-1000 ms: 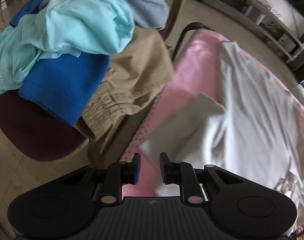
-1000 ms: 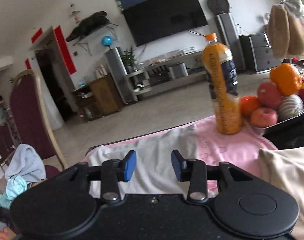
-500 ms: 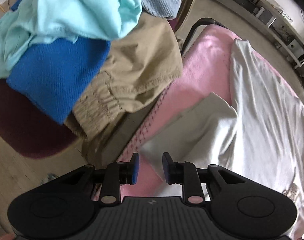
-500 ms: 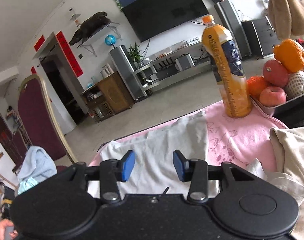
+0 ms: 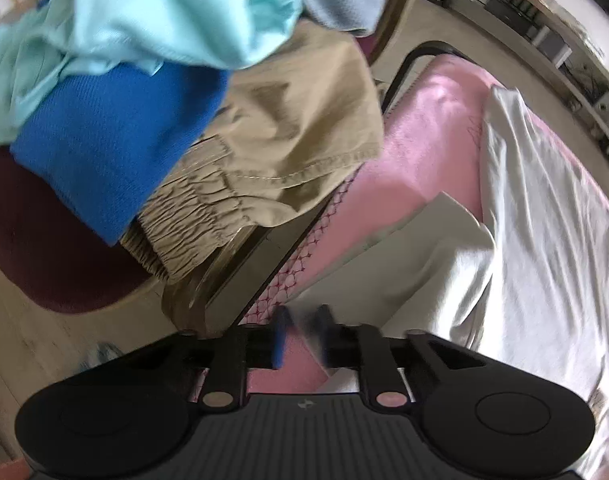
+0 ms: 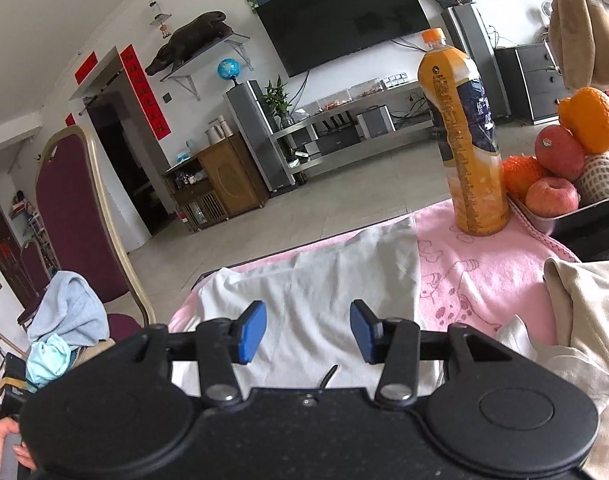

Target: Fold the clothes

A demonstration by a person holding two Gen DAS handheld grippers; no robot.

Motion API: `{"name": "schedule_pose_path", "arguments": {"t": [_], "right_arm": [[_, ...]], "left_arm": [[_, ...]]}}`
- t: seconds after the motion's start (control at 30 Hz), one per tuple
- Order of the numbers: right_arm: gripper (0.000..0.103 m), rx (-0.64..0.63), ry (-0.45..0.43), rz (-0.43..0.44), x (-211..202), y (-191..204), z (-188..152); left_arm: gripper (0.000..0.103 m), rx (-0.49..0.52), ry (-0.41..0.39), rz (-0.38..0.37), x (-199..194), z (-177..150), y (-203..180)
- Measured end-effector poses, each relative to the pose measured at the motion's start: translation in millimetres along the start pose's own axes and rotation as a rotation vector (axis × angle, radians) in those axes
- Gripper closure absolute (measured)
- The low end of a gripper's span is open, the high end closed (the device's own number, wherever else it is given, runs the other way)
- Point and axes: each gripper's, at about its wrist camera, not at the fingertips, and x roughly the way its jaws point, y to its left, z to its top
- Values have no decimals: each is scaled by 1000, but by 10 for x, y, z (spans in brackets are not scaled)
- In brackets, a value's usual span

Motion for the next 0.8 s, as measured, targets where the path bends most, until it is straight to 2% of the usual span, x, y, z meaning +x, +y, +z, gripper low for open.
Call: {"name": "schedule_pose_path", "arguments": {"t": [0.03,0.1,0.2,0.33,0.53,0.63,0.73,0.8], "right_arm": [[57,-3,2,-2,2,-2,-2],[57,-12,7,-11,13,-5,-6],[57,-19,15,-27,35,-18,-14],[57,-1,7,-65,39,-75,-8],[57,55,54,-86,107,-173,-33],[56,74,110,-91,181,-207,-72],[56,87,142,-108,163,-266,-83],[56,90,142,-125,103,-312,-73]], "left_arm": [[102,19,-9,7,-12,-19,-25],[102,49,-39,21,-61,-63,-72],[102,104,-161,92,-255,-159,-155],[102,200,-401,302,-607,-317,-310],[101,288,-350,473,-311,-349,-335],[98,328,-314,513,-161,-321,-388],[89,337,-332,520,-229,-381,-388],[85,318,-345,485,-375,-443,-352]]}}
